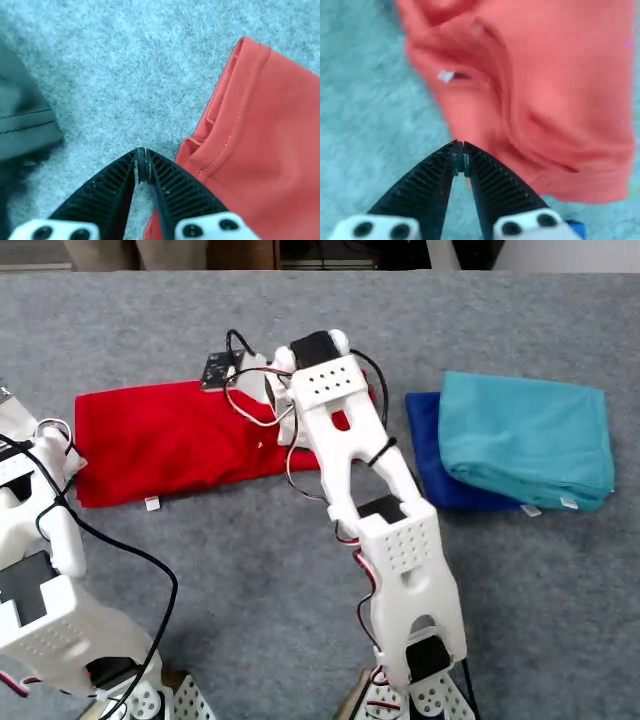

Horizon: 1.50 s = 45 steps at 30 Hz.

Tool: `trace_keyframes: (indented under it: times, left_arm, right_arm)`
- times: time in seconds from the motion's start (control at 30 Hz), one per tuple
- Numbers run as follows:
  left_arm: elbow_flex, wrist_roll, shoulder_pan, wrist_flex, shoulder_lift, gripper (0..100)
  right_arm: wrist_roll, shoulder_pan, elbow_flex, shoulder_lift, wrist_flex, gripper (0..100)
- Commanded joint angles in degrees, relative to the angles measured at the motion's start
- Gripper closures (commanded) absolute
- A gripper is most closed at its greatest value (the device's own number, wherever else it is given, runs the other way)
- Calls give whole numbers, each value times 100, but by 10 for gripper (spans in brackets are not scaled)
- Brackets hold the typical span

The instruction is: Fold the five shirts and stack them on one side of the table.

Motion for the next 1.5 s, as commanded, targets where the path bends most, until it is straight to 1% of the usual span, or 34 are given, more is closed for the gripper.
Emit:
trace_keyframes:
  times: [0.0, 0.17, 0.3, 0.4, 0.47, 0.67, 0.8, 0.83, 0.9, 1.0, 1.17, 1.33, 1.47]
  left_arm:
    - [-229, -35, 26, 9, -22, 980]
    - [-229, -35, 35, 9, -22, 980]
    - [-229, -35, 35, 9, -22, 980]
    - [-229, -35, 44, 9, -22, 980]
    - [-229, -35, 44, 9, -22, 980]
    - [-229, -35, 44, 9, -22, 980]
    - [-264, 0, 44, 26, -40, 980]
    - [-290, 70, 44, 35, -48, 980]
    - [-475, 9, 44, 158, -84, 976]
    - [-1477, -246, 62, 1345, -277, 972]
    - [-3429, -26, 352, 3182, 171, 895]
    - [-5248, -62, 580, 4677, 1402, 890]
    - [-6576, -105, 563, 5503, 2738, 889]
  right_arm:
    - [-9, -163, 22, 233, -765, 994]
    - [9, -259, -382, 769, -1503, 994]
    - [-9, -233, -1059, 1349, -2004, 994]
    - [9, -189, -1648, 1780, -2119, 994]
    - [18, -189, -2105, 1930, -1837, 994]
    - [26, -259, -3512, 1930, -316, 994]
    - [0, -224, -4866, 1921, 624, 994]
    - [-9, -224, -5059, 1895, 791, 994]
    - [-53, -207, -4804, 1499, 967, 994]
    - [-334, 66, -4286, 787, 958, 994]
    - [-545, 576, -3029, -251, 967, 994]
    - [-818, 927, -1622, -1033, 958, 994]
    - [-818, 1095, -787, -1305, 958, 994]
